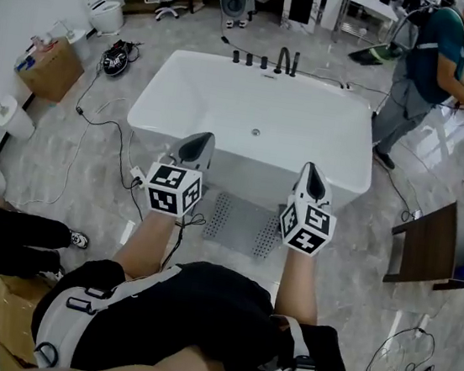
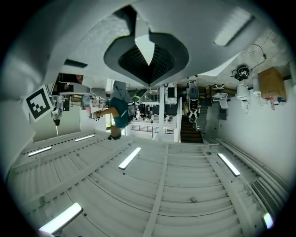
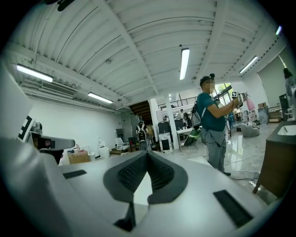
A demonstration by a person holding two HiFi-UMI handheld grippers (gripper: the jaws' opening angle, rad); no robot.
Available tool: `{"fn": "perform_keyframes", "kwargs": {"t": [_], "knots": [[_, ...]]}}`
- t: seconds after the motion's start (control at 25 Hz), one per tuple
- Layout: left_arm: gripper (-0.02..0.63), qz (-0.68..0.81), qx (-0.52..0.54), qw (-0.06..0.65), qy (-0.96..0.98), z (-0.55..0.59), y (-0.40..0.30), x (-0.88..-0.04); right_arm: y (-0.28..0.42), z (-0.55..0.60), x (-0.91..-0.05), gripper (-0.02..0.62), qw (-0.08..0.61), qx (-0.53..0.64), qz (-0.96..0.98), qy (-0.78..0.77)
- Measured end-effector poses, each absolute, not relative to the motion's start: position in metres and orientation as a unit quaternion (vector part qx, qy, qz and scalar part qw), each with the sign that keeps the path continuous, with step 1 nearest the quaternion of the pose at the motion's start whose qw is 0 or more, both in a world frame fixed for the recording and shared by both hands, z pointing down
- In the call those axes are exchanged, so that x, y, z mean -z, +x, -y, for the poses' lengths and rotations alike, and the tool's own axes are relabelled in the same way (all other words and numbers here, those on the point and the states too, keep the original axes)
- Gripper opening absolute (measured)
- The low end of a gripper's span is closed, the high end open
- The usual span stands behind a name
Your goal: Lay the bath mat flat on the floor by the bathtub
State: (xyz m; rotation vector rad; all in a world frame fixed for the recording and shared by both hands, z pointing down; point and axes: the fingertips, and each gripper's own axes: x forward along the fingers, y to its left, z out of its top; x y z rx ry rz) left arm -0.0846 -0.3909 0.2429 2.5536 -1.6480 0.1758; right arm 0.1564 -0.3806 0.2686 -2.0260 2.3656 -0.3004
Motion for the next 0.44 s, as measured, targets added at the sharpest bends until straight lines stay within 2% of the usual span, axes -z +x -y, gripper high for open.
{"fn": "perform_keyframes", "kwargs": {"t": [0.44], "knots": [[0.003, 0.544, -0.056, 0.049, 0.836, 0.372, -0.098, -0.235, 0.143, 0.365, -0.257, 0.006, 0.011, 0.091, -0.762, -0.641]]}}
